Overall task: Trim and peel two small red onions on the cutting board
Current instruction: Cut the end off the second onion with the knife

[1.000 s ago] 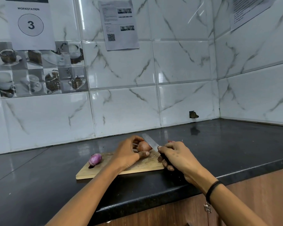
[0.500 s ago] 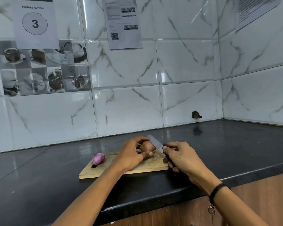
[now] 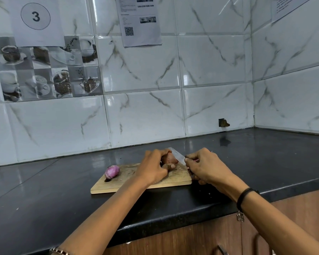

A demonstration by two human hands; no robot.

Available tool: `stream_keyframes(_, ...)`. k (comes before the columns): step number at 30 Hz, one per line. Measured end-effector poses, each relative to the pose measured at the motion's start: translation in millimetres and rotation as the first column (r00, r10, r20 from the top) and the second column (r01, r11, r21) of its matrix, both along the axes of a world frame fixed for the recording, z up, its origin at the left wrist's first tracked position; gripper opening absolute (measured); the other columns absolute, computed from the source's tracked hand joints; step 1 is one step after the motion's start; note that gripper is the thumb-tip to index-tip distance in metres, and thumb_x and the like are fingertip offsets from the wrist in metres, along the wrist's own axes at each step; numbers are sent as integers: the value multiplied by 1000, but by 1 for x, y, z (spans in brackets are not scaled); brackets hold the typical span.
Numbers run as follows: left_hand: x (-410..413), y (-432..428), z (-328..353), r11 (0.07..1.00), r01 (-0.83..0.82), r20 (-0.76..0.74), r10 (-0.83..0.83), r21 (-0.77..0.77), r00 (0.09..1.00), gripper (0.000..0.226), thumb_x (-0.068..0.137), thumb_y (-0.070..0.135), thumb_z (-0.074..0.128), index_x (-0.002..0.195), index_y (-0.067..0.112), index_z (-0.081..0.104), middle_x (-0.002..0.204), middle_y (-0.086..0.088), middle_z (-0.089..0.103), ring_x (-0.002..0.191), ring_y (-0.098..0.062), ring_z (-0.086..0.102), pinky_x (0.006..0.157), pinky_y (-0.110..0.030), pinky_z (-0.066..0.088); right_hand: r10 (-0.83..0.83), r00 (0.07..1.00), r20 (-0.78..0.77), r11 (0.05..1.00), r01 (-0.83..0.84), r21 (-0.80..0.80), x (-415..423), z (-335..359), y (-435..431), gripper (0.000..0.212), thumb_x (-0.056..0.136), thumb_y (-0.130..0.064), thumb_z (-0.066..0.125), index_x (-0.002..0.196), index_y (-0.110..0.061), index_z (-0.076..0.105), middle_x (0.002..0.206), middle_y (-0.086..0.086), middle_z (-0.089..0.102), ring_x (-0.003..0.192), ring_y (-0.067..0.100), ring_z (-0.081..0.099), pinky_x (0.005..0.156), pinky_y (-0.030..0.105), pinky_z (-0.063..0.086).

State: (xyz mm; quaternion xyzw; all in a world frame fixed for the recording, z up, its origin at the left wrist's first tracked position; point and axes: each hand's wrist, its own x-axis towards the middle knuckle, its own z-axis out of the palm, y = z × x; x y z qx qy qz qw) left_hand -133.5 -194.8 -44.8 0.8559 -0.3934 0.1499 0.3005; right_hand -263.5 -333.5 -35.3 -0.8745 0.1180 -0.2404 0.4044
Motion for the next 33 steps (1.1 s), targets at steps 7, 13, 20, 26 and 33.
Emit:
stream_keyframes(7, 3, -3, 0, 1000, -6, 11, 6, 4, 1000, 58, 89, 38, 71, 143, 23, 54, 128, -10, 65, 125, -25, 54, 102, -40, 49, -75, 995, -63, 968, 57, -245, 19, 18, 6, 26, 94, -17, 49, 71, -11, 61, 79, 11, 62, 63, 26, 61, 66, 39, 60)
stream_keyframes(13, -2, -6, 2, 999, -33, 43, 32, 14, 999, 51, 88, 26, 68, 138, 21, 58, 121, -12, 66, 121, -26, 56, 96, -40, 52, -98, 993, -59, 956, 78, -283, 19, 12, 5, 28, 94, -18, 50, 67, -15, 53, 75, 9, 58, 60, 26, 57, 59, 30, 49)
stream_keyframes(20, 1, -10, 5, 999, -36, 38, 34, 37, 999, 57, 78, 18, 72, 134, 21, 63, 112, -8, 70, 117, -24, 57, 84, -29, 49, -79, 993, -89, 939, 44, -340, 11, 13, 5, 22, 97, -18, 54, 80, -14, 67, 80, 9, 61, 59, 22, 55, 54, 25, 44)
stream_keyframes(26, 4, -11, 5, 999, -36, 40, 34, 31, 999, 54, 76, 21, 76, 129, 24, 66, 111, -6, 70, 116, -22, 59, 87, -29, 51, -62, 993, -100, 946, 27, -322, 6, 13, 4, 23, 98, -20, 52, 90, -13, 72, 85, 8, 62, 55, 17, 59, 47, 23, 43)
stream_keyframes(33, 0, -10, 6, 999, -37, 32, 37, 9, 999, 48, 79, 19, 74, 127, 18, 67, 114, -7, 69, 115, -20, 59, 94, -36, 54, -81, 990, -118, 923, 30, -383, -5, 12, 8, 28, 101, -25, 53, 89, -8, 73, 87, 9, 66, 52, 13, 54, 44, 21, 40)
